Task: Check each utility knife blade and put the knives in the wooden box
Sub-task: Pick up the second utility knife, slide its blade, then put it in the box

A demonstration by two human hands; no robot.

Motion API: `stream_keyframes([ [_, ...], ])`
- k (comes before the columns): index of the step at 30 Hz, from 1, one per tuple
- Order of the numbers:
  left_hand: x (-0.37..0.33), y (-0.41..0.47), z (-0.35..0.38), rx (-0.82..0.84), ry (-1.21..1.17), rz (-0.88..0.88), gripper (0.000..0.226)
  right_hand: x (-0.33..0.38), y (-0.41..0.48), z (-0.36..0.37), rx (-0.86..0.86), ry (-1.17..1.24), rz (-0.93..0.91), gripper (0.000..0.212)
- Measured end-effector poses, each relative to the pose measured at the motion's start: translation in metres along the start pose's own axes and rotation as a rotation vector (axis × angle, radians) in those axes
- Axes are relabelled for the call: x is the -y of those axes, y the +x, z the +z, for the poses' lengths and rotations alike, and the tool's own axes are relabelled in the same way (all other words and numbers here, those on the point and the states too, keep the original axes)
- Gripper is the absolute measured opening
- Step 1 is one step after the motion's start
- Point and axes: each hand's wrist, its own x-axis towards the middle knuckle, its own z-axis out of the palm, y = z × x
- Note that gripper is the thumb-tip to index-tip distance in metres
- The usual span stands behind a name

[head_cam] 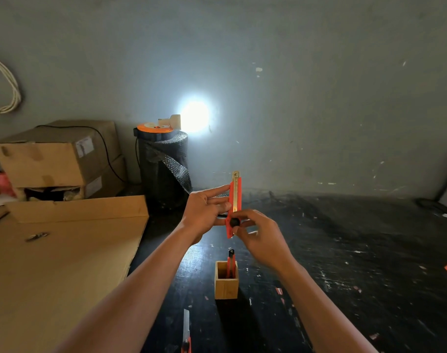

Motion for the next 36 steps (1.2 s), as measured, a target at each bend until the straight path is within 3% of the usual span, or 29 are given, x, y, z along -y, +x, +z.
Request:
stream_keyframes([
  [6, 0.001, 0.003, 0.000, -0.001, 0.015, 0.013, 0.049, 0.000, 0.004, 0.003, -0.014, 0.023, 0.044, 0.018],
  [11, 0.001, 0.002, -0.002, -0.008, 0.003, 0.018, 0.048, -0.004, 0.003, 0.003, 0.006, 0.004, -0.002, 0.027],
  [24, 0.013, 0.008, -0.006, -0.037, 0.046, 0.061, 0.045, -0.010, 0.011, 0.016, 0.007, 0.027, 0.026, 0.024],
  [30, 0.024, 0.008, -0.008, -0.006, -0.022, 0.052, 0.044, -0.017, 0.027, 0.013, -0.064, 0.150, 0.074, 0.048],
  [36, 0.047, 0.011, 0.000, 0.032, -0.036, 0.024, 0.045, -0.031, 0.053, 0.013, -0.065, 0.194, 0.143, 0.040],
])
